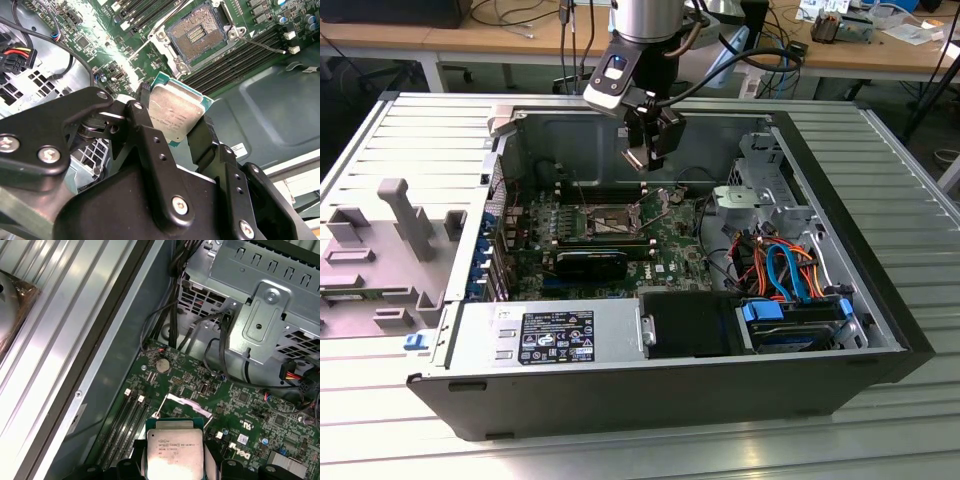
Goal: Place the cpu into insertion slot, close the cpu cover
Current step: 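Close the cpu cover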
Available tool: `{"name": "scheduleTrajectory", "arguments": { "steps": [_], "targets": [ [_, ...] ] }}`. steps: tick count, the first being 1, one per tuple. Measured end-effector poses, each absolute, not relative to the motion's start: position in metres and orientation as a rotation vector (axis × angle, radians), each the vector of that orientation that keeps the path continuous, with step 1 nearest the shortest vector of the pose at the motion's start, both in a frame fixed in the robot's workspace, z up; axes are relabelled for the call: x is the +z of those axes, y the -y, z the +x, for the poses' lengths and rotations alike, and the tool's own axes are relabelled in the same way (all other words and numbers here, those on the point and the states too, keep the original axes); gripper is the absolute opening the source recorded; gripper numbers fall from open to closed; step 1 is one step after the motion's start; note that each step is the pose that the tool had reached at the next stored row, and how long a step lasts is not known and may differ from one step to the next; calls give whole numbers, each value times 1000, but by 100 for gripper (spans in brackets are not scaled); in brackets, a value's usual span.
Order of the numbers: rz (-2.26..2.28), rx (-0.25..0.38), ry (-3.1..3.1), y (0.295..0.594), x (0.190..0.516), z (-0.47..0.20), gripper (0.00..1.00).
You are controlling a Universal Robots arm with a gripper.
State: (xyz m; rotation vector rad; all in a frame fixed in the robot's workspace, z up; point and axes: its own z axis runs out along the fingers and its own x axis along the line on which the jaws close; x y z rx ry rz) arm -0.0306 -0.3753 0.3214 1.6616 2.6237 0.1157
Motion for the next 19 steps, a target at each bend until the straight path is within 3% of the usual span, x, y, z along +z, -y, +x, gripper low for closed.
{"name": "scheduleTrajectory", "arguments": {
  "steps": [19],
  "targets": [
    [1694,115,-2602,375,321,-31,55]
  ]
}}
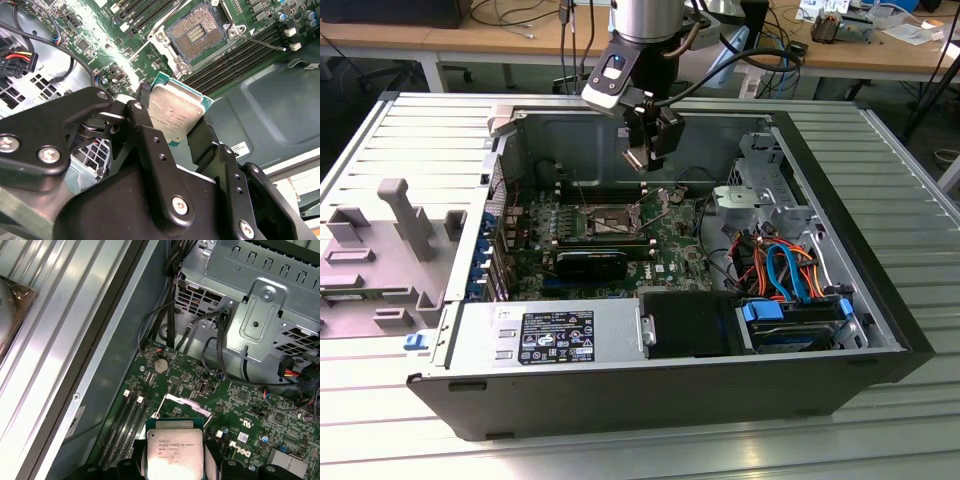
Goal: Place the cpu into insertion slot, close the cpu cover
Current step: 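Close the cpu cover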
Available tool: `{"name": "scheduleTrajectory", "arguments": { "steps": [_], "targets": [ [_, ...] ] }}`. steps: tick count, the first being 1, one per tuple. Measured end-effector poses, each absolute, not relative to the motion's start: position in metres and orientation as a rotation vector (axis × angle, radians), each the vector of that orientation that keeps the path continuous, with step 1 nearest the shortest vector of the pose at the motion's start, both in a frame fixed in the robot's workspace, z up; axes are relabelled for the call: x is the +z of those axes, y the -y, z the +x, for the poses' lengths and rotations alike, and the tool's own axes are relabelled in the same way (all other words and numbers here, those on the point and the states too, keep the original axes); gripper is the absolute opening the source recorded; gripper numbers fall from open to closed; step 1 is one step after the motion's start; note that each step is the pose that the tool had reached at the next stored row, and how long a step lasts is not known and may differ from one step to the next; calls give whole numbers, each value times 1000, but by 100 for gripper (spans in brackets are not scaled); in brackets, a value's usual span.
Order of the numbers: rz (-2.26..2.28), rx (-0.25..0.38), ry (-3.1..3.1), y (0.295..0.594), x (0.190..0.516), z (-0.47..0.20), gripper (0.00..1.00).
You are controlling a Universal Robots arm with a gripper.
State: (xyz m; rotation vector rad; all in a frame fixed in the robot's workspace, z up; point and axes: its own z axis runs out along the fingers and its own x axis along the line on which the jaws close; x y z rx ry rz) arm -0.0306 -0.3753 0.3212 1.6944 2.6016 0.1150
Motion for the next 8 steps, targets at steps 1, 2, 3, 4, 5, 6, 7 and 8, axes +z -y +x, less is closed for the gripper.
{"name": "scheduleTrajectory", "arguments": {
  "steps": [1,2,3,4,5,6,7,8],
  "targets": [
    [1696,115,-2601,375,321,-31,55],
    [1698,115,-2599,375,321,-31,55],
    [1700,115,-2598,375,321,-31,55],
    [1701,115,-2597,375,321,-31,55],
    [1703,115,-2596,375,321,-31,55],
    [1704,115,-2595,375,321,-31,55],
    [1707,115,-2593,375,321,-31,55],
    [1708,115,-2592,375,321,-31,55]
  ]
}}
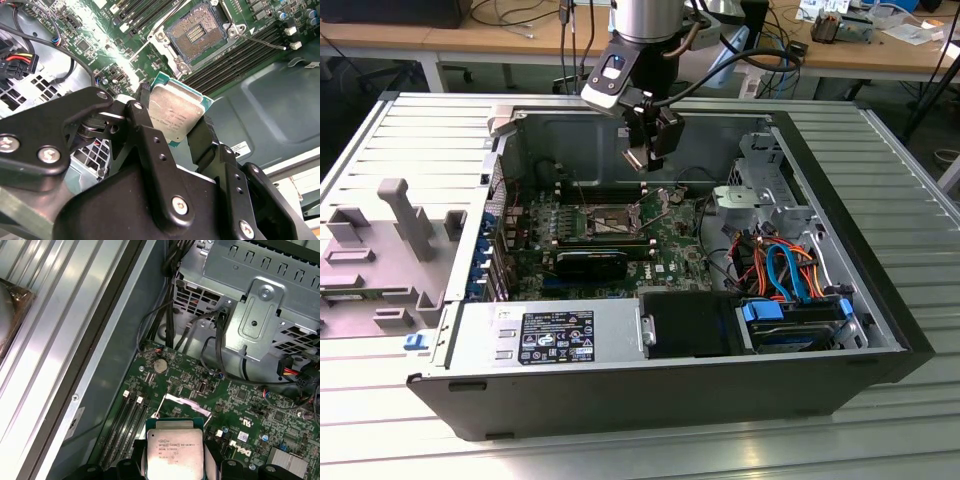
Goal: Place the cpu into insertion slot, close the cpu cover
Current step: 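Close the cpu cover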
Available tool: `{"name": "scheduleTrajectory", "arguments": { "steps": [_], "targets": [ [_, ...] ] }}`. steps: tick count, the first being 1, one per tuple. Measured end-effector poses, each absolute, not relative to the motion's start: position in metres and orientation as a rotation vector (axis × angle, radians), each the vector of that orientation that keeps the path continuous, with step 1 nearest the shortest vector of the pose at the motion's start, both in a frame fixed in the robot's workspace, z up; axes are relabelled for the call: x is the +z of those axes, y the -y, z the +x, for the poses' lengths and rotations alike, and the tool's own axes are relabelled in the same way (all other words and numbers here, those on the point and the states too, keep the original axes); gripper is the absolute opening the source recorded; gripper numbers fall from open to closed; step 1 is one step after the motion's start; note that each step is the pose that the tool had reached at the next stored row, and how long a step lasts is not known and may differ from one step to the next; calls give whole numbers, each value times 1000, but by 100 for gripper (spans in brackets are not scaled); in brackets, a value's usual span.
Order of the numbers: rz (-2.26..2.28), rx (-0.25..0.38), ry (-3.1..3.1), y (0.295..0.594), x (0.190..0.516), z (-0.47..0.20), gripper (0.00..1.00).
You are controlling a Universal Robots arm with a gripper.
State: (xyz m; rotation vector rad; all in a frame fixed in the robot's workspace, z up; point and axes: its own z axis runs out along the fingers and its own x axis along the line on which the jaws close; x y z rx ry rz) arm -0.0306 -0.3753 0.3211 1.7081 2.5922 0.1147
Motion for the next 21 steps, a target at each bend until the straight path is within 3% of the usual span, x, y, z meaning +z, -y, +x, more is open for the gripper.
{"name": "scheduleTrajectory", "arguments": {
  "steps": [21],
  "targets": [
    [1742,114,-2568,375,321,-31,55]
  ]
}}
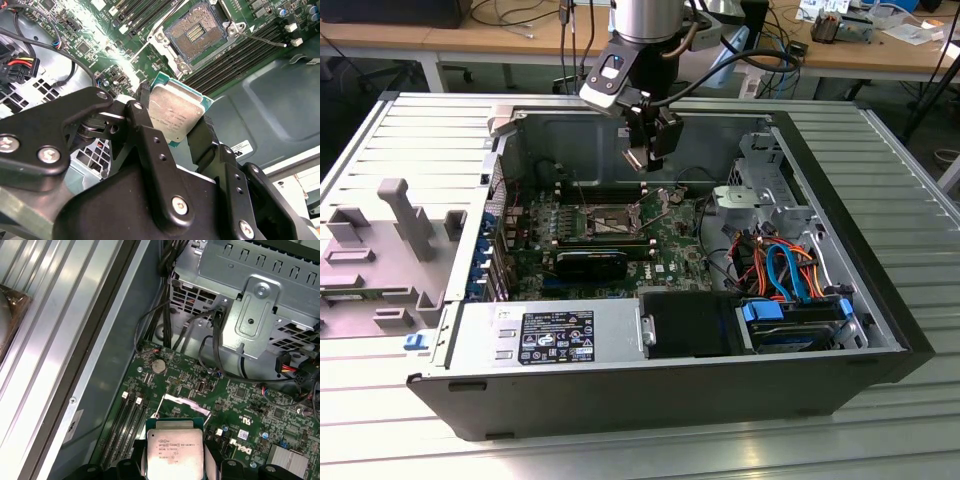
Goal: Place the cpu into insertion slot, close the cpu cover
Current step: 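Close the cpu cover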
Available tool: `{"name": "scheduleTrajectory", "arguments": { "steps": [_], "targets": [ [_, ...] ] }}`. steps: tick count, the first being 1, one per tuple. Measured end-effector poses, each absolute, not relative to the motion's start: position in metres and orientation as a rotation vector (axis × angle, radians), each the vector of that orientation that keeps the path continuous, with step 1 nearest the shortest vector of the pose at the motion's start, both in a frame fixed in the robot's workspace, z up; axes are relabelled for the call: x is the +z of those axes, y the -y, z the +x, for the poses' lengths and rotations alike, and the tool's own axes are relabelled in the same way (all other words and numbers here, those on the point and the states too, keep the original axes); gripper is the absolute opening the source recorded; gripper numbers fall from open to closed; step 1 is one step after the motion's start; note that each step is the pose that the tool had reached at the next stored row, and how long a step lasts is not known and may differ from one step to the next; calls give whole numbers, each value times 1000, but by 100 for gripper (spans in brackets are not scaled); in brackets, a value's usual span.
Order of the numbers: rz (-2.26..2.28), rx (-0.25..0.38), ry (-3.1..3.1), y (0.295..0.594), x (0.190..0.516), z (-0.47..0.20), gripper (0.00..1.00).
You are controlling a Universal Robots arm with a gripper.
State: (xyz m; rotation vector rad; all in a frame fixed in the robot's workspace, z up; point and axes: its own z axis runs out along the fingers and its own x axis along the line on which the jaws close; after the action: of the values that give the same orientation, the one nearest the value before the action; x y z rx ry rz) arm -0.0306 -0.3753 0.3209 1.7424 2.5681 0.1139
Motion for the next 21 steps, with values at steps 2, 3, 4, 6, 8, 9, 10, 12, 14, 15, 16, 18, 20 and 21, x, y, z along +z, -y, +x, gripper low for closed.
{"name": "scheduleTrajectory", "arguments": {
  "steps": [2,3,4,6,8,9,10,12,14,15,16,18,20,21],
  "targets": [
    [1746,114,-2566,375,321,-31,55],
    [1747,114,-2564,375,321,-31,55],
    [1749,114,-2564,375,321,-31,55],
    [1753,114,-2560,375,321,-31,55],
    [1756,114,-2558,375,321,-31,55],
    [1758,114,-2557,375,321,-31,55],
    [1760,113,-2555,375,321,-31,55],
    [1762,113,-2554,375,321,-31,55],
    [1765,113,-2552,375,321,-31,55],
    [1766,113,-2551,375,321,-31,55],
    [1767,113,-2550,375,321,-31,55],
    [1770,113,-2548,375,321,-31,55],
    [1772,113,-2547,375,321,-31,55],
    [1778,113,-2542,375,321,-31,55]
  ]
}}
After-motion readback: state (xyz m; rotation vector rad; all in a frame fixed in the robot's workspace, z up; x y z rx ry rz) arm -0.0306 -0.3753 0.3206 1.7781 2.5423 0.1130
